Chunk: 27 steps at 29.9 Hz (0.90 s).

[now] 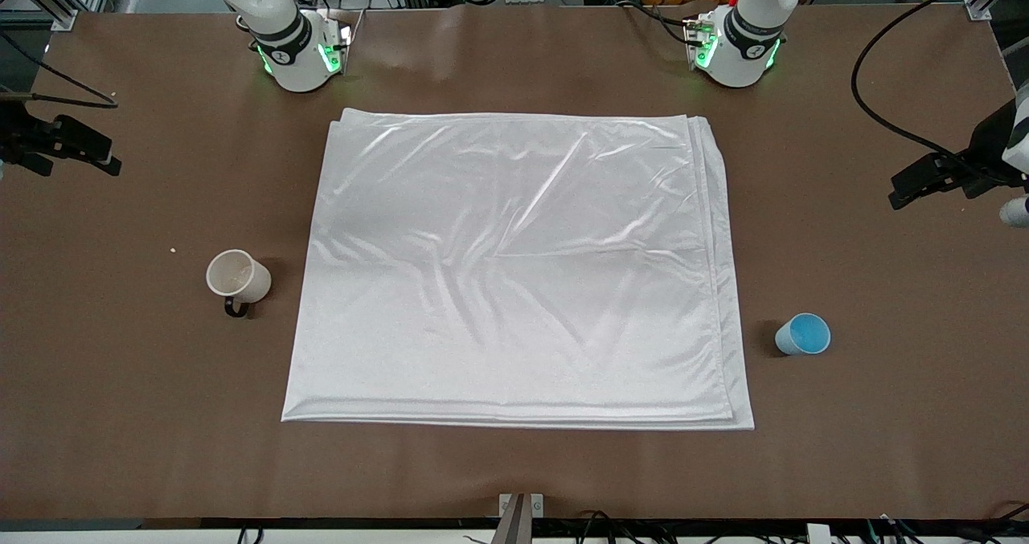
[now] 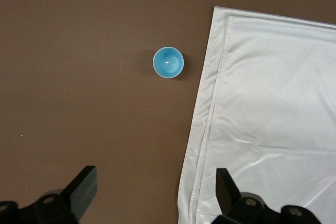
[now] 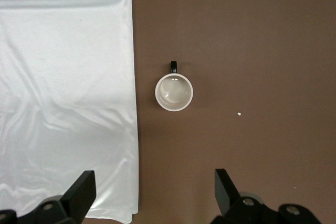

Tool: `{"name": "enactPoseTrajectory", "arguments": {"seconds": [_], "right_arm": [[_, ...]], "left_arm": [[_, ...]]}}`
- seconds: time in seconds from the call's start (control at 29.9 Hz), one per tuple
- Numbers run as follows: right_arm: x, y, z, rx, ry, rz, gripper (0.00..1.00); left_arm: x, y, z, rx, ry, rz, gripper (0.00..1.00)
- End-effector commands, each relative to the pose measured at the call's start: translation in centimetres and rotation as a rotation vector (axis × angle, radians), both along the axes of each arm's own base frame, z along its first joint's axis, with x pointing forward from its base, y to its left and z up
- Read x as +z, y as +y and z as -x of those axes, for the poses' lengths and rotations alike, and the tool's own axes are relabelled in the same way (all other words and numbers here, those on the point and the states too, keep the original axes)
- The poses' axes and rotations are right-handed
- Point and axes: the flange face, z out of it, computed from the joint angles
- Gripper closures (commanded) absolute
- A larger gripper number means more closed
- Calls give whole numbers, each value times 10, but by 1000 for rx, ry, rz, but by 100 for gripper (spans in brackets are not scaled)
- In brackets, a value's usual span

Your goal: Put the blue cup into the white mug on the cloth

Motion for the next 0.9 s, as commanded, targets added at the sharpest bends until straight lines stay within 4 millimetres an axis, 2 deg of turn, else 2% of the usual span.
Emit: {"name": "enactPoseTrajectory", "arguments": {"seconds": [0.0,0.37,0.5,0.57,0.63,0.87], "right_arm": [[0,-4,-1,5,-2,-6,0],[1,-14,0,-10,-1,-7,0],[1,-14,-1,-10,-4,-6,0],[1,-14,-1,-10,-4,-6,0],[0,-14,-1,-10,-2,-6,0],[-4,-14,-3,-10,5,-7,0]], "left_arm": [[4,1,1,-13,-12,13,0],[3,1,-1,-17,-12,0,0],[-10,3,-8,-16,9,2,0],[-28,5,-16,-16,39,8,0],[-34,10,-19,-8,50,13,0],[-54,8,-32,-14,51,17,0]]}}
